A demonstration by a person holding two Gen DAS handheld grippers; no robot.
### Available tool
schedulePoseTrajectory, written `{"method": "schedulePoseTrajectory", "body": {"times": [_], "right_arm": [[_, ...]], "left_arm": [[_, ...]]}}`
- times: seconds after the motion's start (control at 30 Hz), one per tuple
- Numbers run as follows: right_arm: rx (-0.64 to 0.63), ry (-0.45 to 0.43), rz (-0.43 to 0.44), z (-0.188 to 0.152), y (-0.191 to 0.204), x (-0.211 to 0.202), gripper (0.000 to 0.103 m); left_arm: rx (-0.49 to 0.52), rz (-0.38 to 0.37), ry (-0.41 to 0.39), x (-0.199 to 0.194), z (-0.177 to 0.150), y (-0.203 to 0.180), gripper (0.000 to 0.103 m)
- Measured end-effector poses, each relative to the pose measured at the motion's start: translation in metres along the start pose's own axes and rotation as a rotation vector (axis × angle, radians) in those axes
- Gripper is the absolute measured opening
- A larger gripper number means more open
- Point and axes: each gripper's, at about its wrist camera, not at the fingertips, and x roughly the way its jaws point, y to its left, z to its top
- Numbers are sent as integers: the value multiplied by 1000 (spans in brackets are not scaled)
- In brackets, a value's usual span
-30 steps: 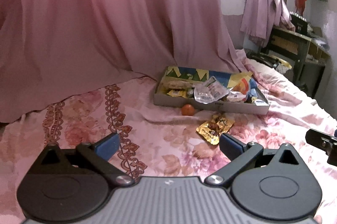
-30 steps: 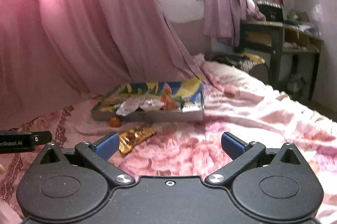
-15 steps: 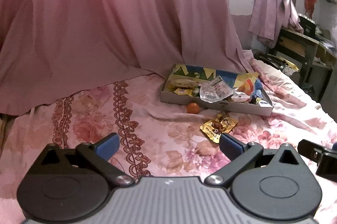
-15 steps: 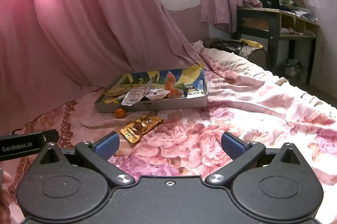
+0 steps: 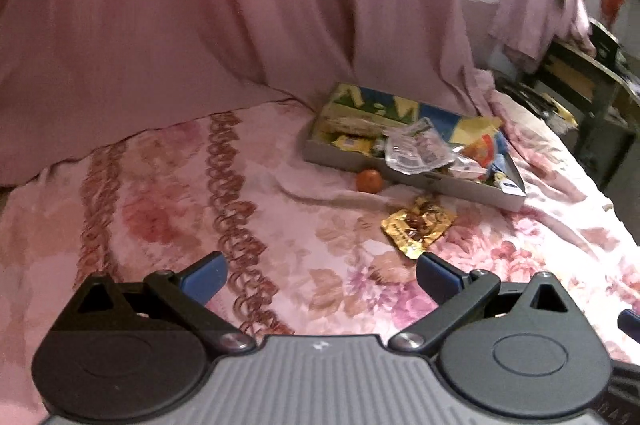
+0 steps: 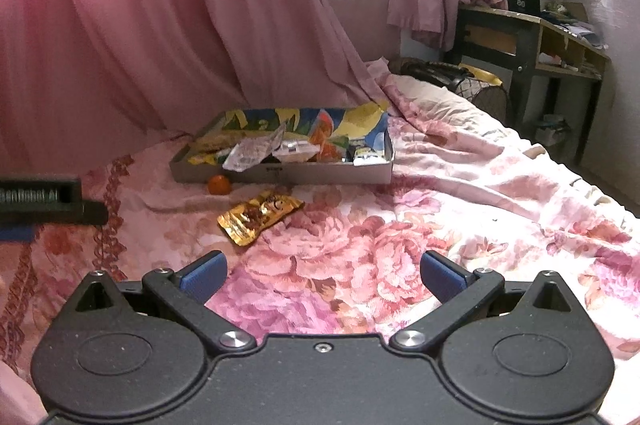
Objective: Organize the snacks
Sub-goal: 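Withdraw both tools from the tray back toward the orange and gold pouch, then close the left tool on the orange while the right tool grasps the gold meat pouch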
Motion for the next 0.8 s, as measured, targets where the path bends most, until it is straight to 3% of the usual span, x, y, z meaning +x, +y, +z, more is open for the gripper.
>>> {"method": "schedulePoseTrajectory", "body": {"times": [0.23,0.53,0.8], "right_arm": [[-17,89,17,-1,1,26,102],[11,169,95,28,11,94,102],[42,146,174,26,38,156,102]], "left_arm": [[136,-13,30,43,23,-3,103],[77,-127,70,108,43,4,103],[33,-208,76,163,55,10,103]]}}
